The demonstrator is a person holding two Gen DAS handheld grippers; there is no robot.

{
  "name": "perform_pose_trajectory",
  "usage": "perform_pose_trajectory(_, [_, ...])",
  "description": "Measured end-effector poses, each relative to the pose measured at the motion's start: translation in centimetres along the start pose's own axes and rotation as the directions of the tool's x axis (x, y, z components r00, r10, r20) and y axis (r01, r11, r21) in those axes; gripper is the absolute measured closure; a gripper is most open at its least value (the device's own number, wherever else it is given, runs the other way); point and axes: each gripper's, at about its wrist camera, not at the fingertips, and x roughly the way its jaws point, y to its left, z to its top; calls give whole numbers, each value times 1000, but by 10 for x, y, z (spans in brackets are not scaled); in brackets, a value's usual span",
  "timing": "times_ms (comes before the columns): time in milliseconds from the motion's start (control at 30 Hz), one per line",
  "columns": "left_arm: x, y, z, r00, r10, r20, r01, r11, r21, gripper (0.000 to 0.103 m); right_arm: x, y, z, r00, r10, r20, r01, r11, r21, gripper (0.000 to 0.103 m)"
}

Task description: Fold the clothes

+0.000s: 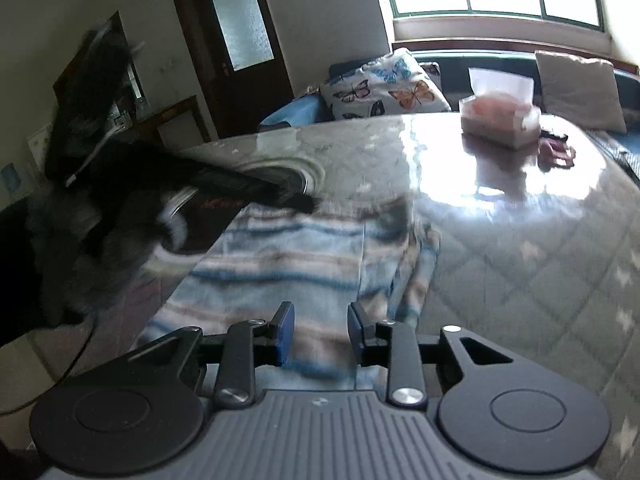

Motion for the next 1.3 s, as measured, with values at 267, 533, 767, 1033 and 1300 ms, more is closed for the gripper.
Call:
perform_pose_trajectory(267, [-16, 44, -34, 995, 88, -47, -93, 991, -99, 28, 44, -10, 35, 999, -53, -3, 53, 999, -8, 74])
perform_pose_trajectory(533, [-1, 63, -36, 992, 106, -65, -114, 983, -147, 28, 73, -22, 42, 993, -112, -36, 112, 994, 9, 74])
perform_pose_trajectory(767, [29, 76, -27, 986, 140, -87, -153, 975, -160, 27, 74, -20, 43, 991, -124, -42, 125, 992, 5, 74])
perform_pose_trajectory(1033, [26, 77, -29, 987, 130, -91, -143, 978, -154, 26, 74, -19, 44, 991, -126, -44, 126, 992, -4, 74])
perform_pose_trajectory(1300, [-12, 58, -45, 995, 81, -63, -86, 992, -87, 17, 51, 3, 42, 996, -84, -3, 84, 993, -77, 62])
